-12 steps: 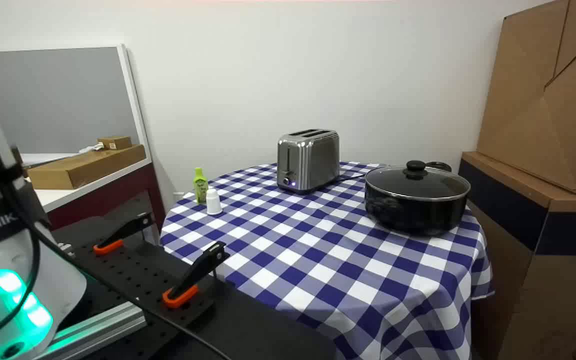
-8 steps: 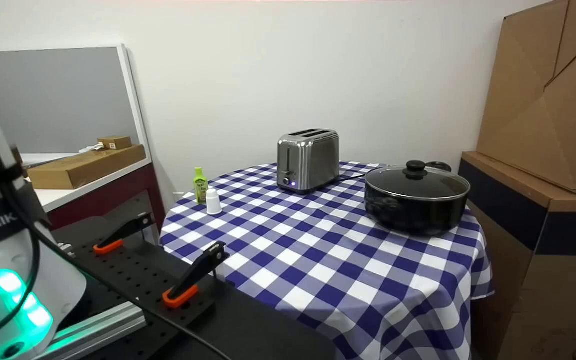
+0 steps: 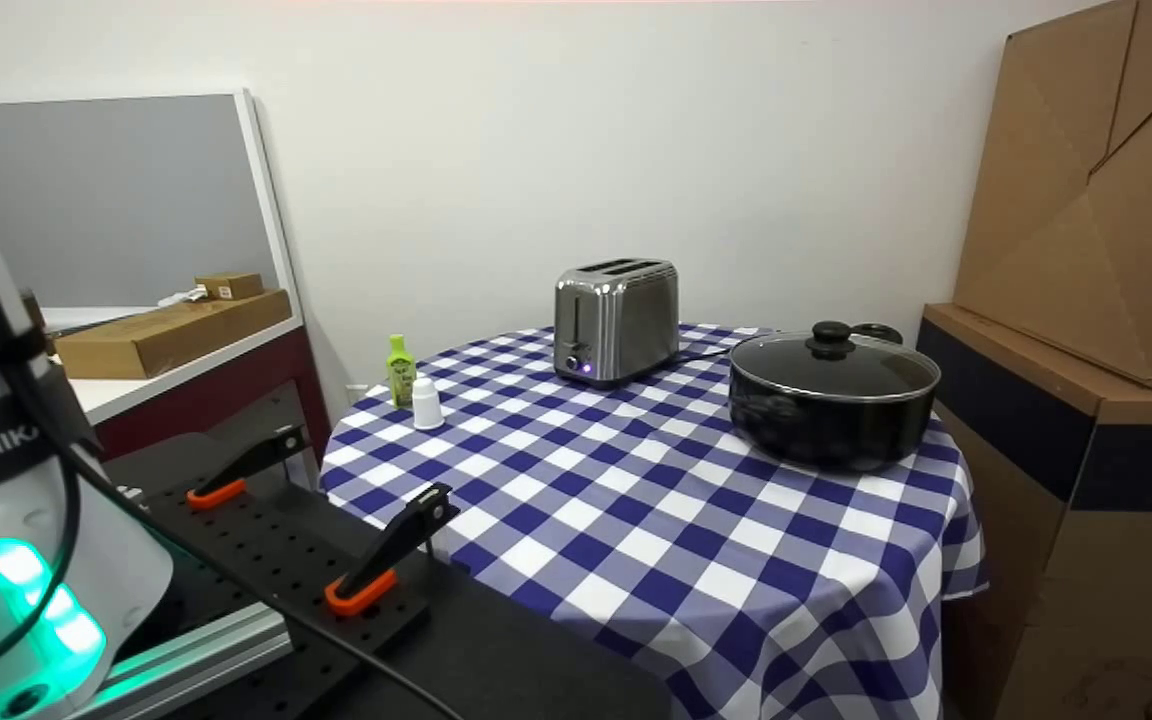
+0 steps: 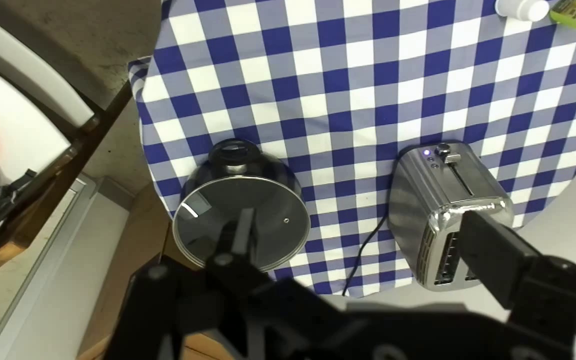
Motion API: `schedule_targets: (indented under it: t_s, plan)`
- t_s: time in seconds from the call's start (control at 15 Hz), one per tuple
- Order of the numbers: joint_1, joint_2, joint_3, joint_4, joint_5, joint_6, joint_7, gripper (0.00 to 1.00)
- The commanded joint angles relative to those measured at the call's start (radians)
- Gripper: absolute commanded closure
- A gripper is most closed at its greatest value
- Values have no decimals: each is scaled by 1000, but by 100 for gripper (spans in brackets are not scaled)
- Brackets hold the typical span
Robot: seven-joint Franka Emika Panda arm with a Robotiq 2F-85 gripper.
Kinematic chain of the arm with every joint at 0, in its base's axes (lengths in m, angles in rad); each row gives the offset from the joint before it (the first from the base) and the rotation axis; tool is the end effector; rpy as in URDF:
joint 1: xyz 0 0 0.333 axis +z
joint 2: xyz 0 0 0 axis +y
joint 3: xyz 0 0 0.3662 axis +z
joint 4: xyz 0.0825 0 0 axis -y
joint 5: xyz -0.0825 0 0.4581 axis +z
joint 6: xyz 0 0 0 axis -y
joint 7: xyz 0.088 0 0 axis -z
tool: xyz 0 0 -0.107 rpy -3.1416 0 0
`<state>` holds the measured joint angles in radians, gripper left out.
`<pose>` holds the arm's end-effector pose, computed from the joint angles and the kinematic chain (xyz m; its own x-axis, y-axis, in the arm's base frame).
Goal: Switch off the toaster
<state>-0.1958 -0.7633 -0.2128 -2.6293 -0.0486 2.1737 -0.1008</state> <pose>0.3536 -0.1605 0.5183 0.9212 -0.2466 0.3008 -0.2365 -0.9691 -0.0701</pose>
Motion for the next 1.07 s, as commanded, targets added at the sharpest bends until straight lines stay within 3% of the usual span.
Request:
schedule_targets:
  t_s: [0.0, 0.07, 0.4, 0.67, 0.8, 1.0]
  plan:
    - [46, 13, 73, -37, 36, 80, 64, 9]
    - [59, 34, 91, -37, 37, 108, 76, 27]
    - [90, 176, 147, -3, 19, 232, 110, 62]
    - [98, 366, 166, 49, 13, 340, 117, 93]
    - [99, 469, 177, 84, 7, 400, 128, 100]
    - [93, 622, 200, 143, -33, 474, 153, 100]
